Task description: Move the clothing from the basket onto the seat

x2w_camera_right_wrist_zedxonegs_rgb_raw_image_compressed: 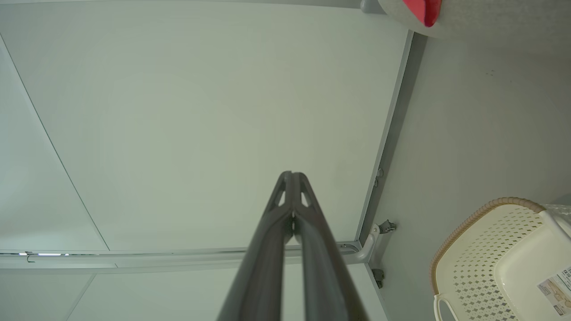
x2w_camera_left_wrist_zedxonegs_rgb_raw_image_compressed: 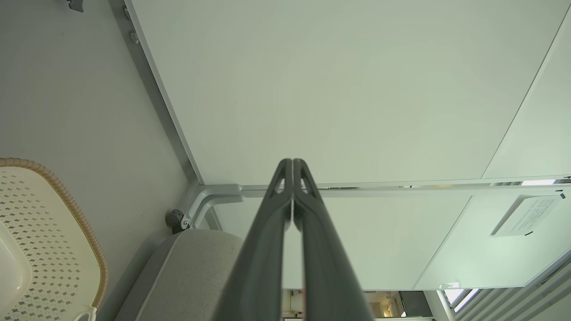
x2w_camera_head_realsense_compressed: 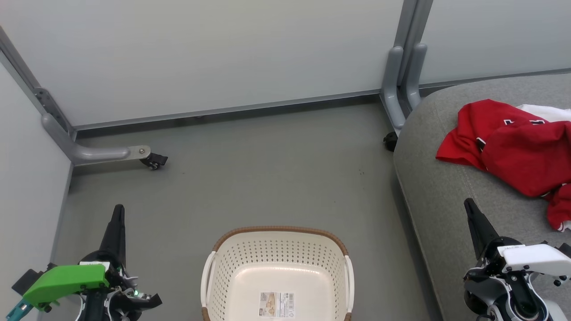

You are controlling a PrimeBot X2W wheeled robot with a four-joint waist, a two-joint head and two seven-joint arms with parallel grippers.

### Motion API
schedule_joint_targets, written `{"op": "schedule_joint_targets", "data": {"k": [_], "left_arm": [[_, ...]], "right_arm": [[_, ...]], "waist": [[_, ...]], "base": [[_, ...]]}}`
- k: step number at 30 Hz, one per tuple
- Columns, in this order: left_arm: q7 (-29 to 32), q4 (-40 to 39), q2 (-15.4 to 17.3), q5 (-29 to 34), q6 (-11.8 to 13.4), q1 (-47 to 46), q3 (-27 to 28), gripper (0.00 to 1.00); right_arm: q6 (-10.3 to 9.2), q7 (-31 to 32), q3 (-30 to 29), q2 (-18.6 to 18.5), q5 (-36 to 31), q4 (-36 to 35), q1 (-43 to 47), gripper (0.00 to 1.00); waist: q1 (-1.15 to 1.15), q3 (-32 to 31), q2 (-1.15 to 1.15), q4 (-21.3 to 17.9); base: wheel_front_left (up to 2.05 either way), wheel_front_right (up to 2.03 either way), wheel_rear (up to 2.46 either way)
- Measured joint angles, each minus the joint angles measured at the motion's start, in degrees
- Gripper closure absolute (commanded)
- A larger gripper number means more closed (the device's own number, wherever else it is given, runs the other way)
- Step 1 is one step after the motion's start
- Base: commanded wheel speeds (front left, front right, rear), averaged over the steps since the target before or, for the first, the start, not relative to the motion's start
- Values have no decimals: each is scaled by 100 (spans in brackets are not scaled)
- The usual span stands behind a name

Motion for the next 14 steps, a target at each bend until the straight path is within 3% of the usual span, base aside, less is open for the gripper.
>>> {"op": "schedule_joint_targets", "data": {"k": [14], "left_arm": [[32, 0, -16, 19, 0, -1, 33, 100]], "right_arm": [[0, 25, -25, 22, -13, 2, -2, 100]], "waist": [[0, 0, 0, 0]], "base": [[0, 0, 0]]}}
